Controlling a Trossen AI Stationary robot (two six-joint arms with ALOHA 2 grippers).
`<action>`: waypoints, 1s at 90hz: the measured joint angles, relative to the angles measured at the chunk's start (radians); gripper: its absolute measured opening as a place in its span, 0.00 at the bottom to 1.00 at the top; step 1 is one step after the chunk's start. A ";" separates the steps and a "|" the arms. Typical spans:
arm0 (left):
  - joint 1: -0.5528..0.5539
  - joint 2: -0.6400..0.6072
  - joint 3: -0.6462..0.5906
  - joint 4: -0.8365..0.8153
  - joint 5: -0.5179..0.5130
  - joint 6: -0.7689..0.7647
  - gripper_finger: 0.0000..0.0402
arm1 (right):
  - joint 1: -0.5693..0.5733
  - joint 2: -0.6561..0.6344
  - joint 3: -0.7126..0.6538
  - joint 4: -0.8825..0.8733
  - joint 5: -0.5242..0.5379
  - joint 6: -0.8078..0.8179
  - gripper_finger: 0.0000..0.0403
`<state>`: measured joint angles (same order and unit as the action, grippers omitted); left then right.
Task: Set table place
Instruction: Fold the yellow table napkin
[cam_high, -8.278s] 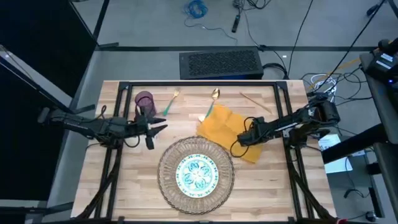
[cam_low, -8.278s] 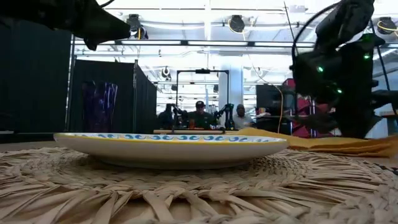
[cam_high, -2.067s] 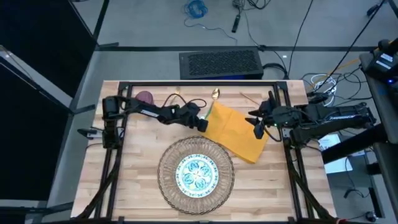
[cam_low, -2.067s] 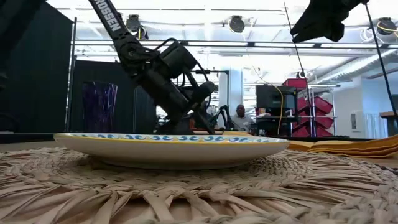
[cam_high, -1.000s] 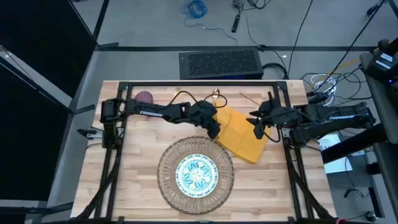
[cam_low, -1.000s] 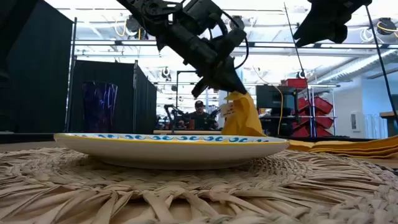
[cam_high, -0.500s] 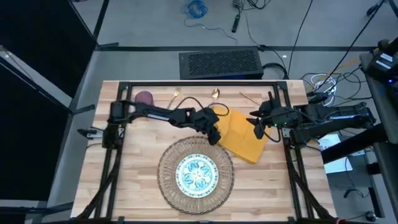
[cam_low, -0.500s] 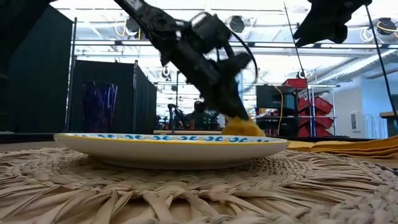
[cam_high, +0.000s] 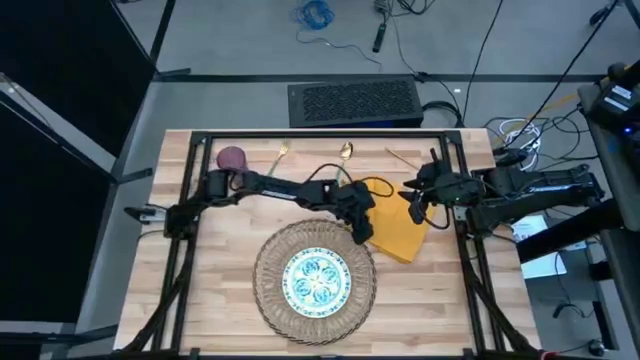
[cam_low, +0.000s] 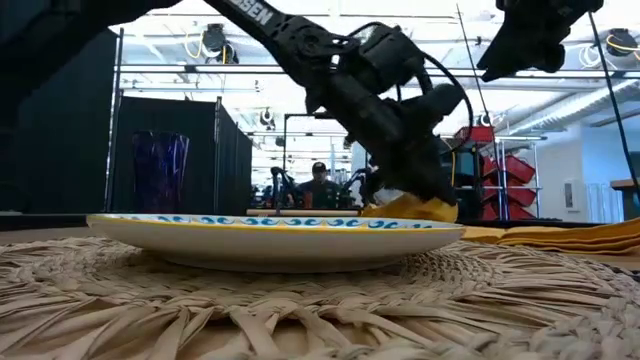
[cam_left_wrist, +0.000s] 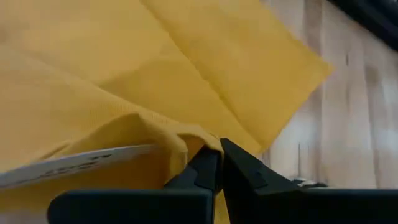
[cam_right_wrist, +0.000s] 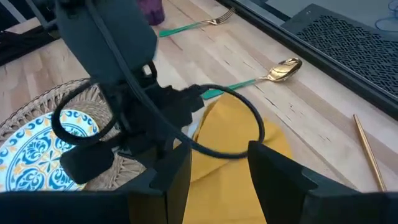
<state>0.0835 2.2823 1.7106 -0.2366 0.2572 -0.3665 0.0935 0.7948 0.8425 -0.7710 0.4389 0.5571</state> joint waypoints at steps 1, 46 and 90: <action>0.000 0.002 0.003 -0.003 0.001 0.002 0.00 | 0.000 0.000 0.000 0.000 0.000 0.000 0.36; -0.011 0.007 0.014 0.029 0.147 0.091 0.10 | 0.000 0.000 0.000 -0.009 0.000 0.007 0.36; 0.010 -0.112 0.022 0.127 0.158 0.124 0.41 | 0.000 0.000 0.000 -0.017 0.000 0.007 0.36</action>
<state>0.0936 2.1700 1.7326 -0.1101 0.4147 -0.2428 0.0933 0.7947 0.8425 -0.7882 0.4393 0.5644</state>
